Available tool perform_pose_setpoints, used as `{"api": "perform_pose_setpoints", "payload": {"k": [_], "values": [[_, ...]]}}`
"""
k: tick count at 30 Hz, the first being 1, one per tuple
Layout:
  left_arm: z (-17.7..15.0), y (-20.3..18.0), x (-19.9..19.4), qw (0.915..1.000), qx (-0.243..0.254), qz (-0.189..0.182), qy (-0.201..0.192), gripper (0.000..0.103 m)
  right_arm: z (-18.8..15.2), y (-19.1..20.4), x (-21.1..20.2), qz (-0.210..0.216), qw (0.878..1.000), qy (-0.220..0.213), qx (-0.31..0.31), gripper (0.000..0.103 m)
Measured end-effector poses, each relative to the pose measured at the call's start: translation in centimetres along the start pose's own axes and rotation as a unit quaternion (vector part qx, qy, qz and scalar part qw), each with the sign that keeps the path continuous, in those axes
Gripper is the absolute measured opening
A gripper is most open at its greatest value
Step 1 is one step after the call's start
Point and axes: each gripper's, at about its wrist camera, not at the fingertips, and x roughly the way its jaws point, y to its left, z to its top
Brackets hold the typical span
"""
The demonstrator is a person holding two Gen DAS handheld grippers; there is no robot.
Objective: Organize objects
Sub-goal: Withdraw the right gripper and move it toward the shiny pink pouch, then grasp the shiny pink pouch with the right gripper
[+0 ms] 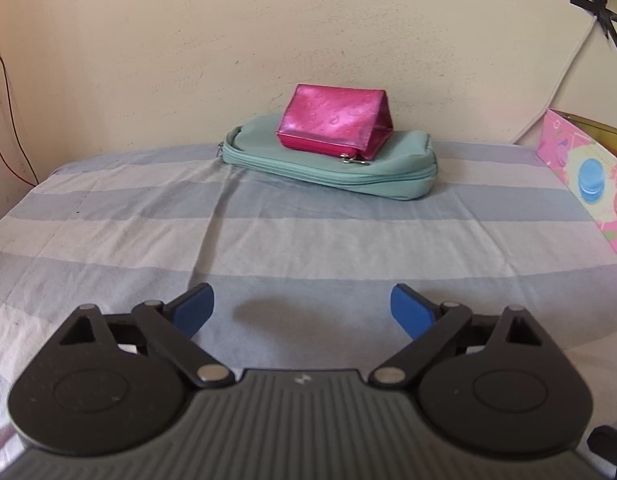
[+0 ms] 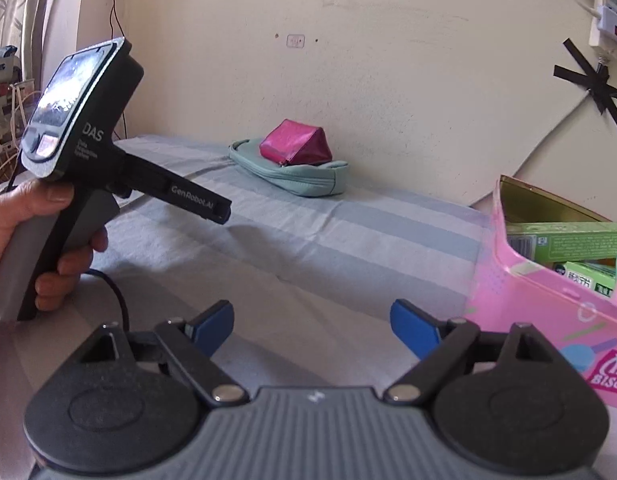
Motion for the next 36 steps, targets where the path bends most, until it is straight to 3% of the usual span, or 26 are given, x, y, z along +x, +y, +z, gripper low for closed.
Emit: {"api": "perform_pose_setpoints", "payload": {"k": [6, 11, 21, 23, 27, 36], "values": [[1.0, 2.9, 1.9, 0.9999, -0.003, 0.012, 0.008, 0.098, 1.8, 1.0, 3.5, 0.025, 0.998, 0.043, 0.022, 0.088], [1.3, 5.6, 2.9, 0.9977, -0.060, -0.021, 0.022, 0.103, 3.7, 2.1, 6.5, 0.030, 0.998, 0.054, 0.032, 0.093], [1.5, 7.3, 3.6, 0.9985, -0.039, -0.025, 0.030, 0.103, 7.0, 5.7, 11.0, 0.047, 0.997, 0.058, 0.019, 0.094], [1.6, 7.6, 3.7, 0.9985, -0.041, -0.021, 0.031, 0.103, 7.6, 5.9, 11.3, 0.040, 0.998, 0.042, 0.009, 0.090], [1.6, 7.7, 3.7, 0.9984, -0.043, -0.019, 0.031, 0.103, 9.7, 6.1, 10.8, 0.018, 0.999, -0.047, -0.019, 0.094], [2.0, 8.7, 4.1, 0.9975, -0.062, -0.021, 0.029, 0.103, 14.3, 6.1, 16.6, -0.014, 0.996, -0.057, -0.065, 0.095]]}}
